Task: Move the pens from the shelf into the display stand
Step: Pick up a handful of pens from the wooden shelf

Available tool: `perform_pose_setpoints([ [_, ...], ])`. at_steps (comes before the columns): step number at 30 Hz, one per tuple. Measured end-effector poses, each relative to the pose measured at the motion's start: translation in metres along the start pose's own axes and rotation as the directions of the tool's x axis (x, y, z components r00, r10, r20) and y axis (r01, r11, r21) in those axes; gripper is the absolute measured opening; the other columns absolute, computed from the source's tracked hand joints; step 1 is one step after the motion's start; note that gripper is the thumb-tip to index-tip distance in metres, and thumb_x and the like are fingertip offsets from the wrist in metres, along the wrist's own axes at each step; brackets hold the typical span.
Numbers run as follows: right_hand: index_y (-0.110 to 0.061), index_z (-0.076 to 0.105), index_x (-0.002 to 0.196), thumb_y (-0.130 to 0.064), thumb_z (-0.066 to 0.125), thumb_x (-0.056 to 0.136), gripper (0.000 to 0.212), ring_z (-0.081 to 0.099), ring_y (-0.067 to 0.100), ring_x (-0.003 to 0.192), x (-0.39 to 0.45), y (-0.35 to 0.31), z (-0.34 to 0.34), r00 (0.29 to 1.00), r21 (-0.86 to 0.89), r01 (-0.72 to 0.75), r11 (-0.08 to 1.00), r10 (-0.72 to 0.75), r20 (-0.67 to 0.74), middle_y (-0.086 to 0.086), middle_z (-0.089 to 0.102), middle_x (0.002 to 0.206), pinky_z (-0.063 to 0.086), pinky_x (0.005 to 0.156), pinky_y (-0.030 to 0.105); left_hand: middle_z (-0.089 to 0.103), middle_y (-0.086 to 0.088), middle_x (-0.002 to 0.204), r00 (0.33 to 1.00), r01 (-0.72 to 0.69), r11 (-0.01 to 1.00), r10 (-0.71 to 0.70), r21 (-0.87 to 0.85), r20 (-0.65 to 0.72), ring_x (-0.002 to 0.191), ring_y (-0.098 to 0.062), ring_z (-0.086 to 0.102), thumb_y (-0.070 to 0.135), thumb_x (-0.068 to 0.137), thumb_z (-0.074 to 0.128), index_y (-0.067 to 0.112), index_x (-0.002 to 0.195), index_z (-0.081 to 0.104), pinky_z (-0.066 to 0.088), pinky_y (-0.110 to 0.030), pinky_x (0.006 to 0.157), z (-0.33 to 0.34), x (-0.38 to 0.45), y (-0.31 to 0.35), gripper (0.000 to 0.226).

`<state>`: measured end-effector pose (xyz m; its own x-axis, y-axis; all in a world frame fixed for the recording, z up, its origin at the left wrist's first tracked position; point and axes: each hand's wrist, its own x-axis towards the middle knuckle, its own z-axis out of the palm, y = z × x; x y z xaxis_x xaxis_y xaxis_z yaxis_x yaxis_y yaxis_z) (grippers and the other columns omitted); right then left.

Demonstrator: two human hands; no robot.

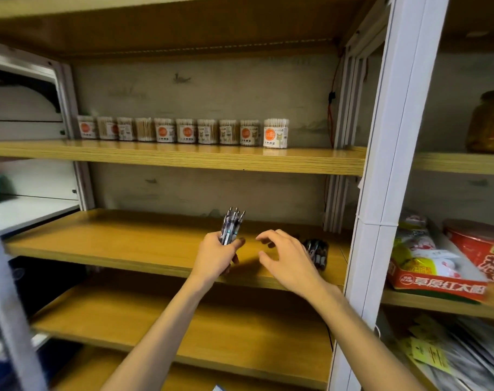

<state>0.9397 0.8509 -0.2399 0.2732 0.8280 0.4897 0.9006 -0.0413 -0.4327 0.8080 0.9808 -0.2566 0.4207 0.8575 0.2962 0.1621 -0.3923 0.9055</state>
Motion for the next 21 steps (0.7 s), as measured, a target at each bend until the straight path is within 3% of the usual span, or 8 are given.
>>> perform_pose_setpoints([
  [3,-0.031,0.058,0.128,-0.032,0.059,0.098,0.029,0.055,0.008,0.116,-0.012,-0.007,-0.006,0.999,0.036,0.051,0.998,-0.051,0.018,-0.012,0.058,0.123,0.048,0.100,0.033,0.051,0.008,0.044,0.999,0.016,1.000,-0.015,0.019,-0.046,0.037,-0.005,0.042,0.027,0.091,0.073,0.017,0.073,0.060,0.033,-0.025,0.040,-0.005,-0.020,0.009,0.024],
  [9,-0.032,0.058,0.129,-0.033,0.061,0.099,0.030,0.054,0.006,0.118,-0.050,-0.011,-0.023,0.981,0.109,0.146,0.983,-0.158,0.116,-0.012,0.058,0.126,0.046,0.105,0.035,0.045,0.010,0.043,0.977,0.117,0.992,-0.106,0.051,-0.185,0.034,-0.005,0.037,0.024,0.090,0.072,0.016,0.075,0.058,0.030,-0.024,0.037,-0.008,-0.087,0.027,0.022],
  [14,-0.033,0.058,0.127,-0.035,0.061,0.099,0.029,0.051,0.008,0.119,-0.094,-0.012,-0.036,0.926,0.199,0.259,0.945,-0.302,0.225,-0.013,0.056,0.124,0.045,0.104,0.034,0.048,0.004,0.051,0.919,0.194,0.971,-0.131,0.137,-0.372,0.036,-0.010,0.040,0.027,0.089,0.070,0.018,0.072,0.051,0.033,-0.024,0.037,-0.015,-0.165,0.039,0.026],
  [21,-0.033,0.059,0.129,-0.034,0.060,0.098,0.030,0.051,0.009,0.125,-0.159,-0.063,-0.039,0.825,0.358,0.386,0.850,-0.492,0.279,-0.011,0.056,0.131,0.044,0.108,0.036,0.045,0.004,0.047,0.807,0.297,0.953,-0.218,0.058,-0.549,0.039,-0.018,0.044,0.026,0.089,0.070,0.017,0.075,0.050,0.034,-0.024,0.039,-0.042,-0.298,0.065,0.026],
])
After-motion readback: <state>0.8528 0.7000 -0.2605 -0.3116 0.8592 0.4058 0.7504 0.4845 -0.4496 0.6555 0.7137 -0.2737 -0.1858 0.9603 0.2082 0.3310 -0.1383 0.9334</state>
